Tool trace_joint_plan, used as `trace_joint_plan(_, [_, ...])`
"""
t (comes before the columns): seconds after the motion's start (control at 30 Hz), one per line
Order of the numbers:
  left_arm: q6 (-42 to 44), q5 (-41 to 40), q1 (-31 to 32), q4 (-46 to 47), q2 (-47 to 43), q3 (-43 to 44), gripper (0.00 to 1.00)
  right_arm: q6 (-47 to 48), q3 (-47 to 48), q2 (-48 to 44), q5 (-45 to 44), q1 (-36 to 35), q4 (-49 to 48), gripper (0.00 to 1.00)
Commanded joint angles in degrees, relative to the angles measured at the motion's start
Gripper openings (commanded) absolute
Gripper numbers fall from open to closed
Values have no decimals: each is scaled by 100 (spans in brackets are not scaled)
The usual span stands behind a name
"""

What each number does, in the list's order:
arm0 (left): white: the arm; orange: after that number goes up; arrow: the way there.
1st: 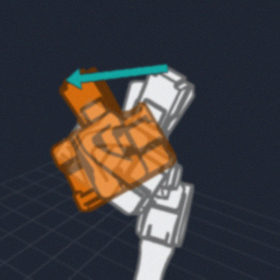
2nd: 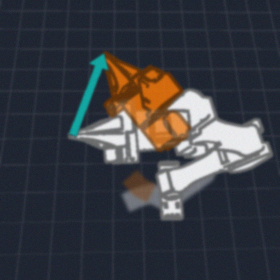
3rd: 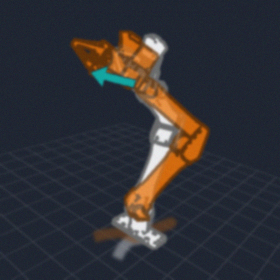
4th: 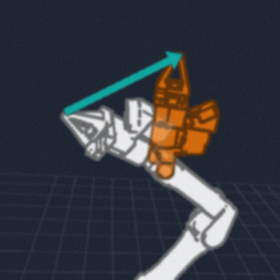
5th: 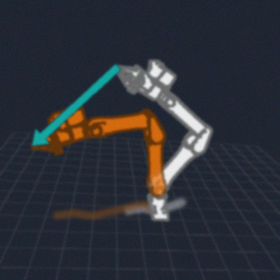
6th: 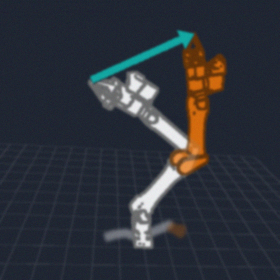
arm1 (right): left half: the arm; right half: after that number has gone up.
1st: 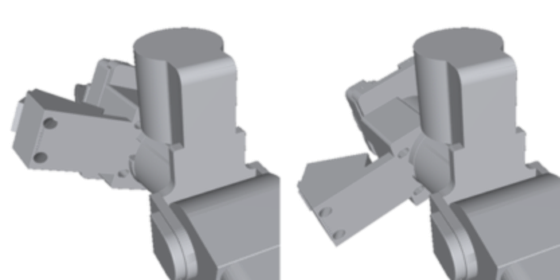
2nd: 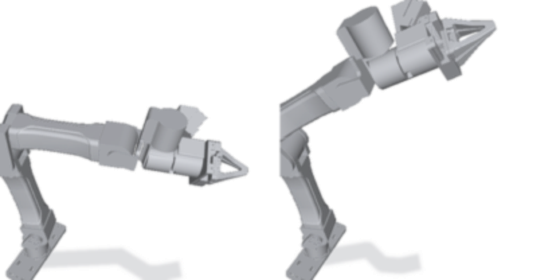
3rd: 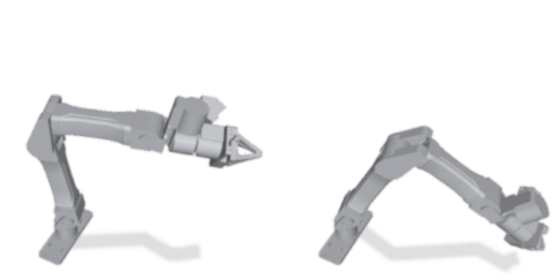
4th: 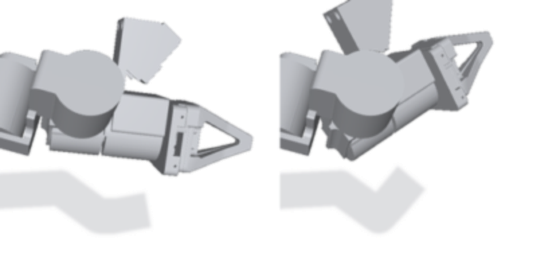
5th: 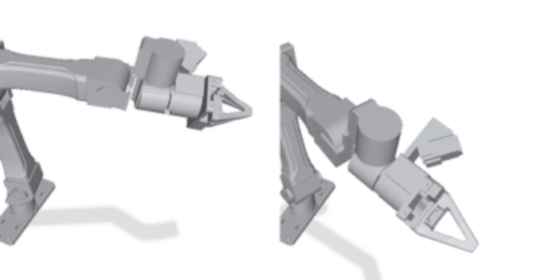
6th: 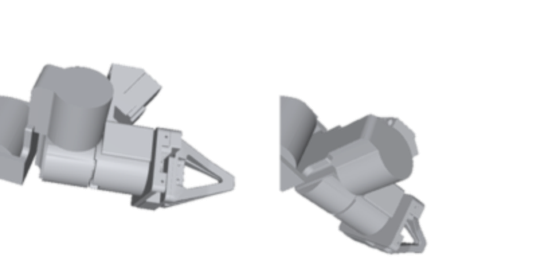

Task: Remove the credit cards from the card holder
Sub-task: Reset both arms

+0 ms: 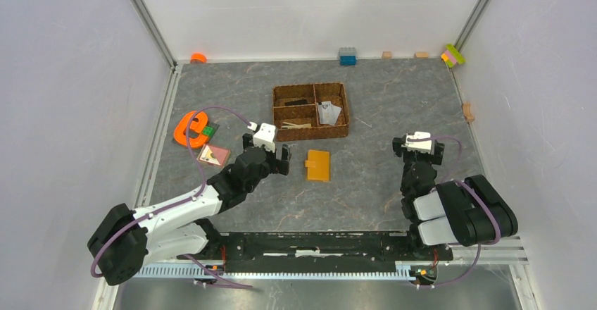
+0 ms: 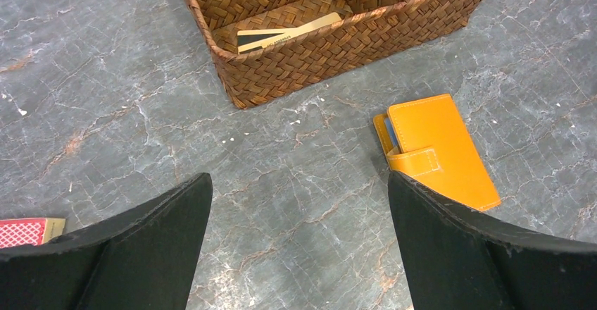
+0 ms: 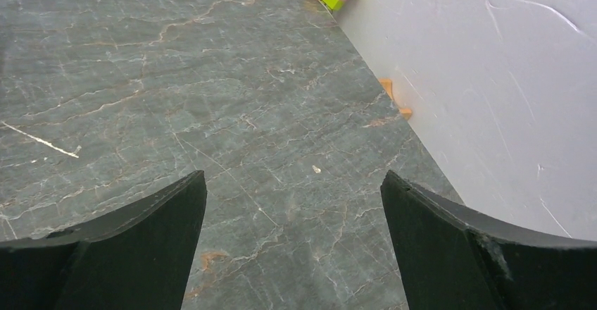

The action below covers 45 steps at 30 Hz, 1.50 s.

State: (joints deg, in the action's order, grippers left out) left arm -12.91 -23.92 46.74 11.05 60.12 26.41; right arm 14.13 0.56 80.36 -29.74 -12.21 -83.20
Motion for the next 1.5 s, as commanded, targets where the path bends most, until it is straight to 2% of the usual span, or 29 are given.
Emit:
trace_joint_plan(0.0, [87,-173,28,152,-9,190,100,-278,-742,-67,107,125,-320,98])
trace_joint_plan(0.27, [180,-225,28,200,-132,82,100,-522,-755,-115,582,474,-241,98])
trace_joint_plan(0.57, [244,-237,28,205,-5,116,100,-134,-676,-127,1820,566,-81,98])
trace_joint_plan(0.77, [270,-274,29,196,-37,102,100,-504,-1042,-106,1409,721,-842,98])
trace_joint_plan(0.87, [318,-372,28,262,-92,22,100,-738,-719,-160,1120,808,-95,98])
trace_joint_plan(1.1, [882,-1197,-3,1179,-33,-480,100,-625,-667,-160,1284,798,-17,98])
trace_joint_plan(1.2, [974,-1337,-119,1450,-59,-597,100,-439,-525,-137,1660,773,243,98])
trace_joint_plan(1.3, [902,-1383,-431,1582,-422,-763,100,-402,-522,-131,1743,774,202,98])
trace_joint_plan(1.4, [1280,-1551,-507,2025,-973,-1200,100,-340,-502,-156,1725,774,250,98])
trace_joint_plan(1.47, [1670,-1730,-532,2220,-1184,-1385,100,-203,-356,-261,2086,764,712,98])
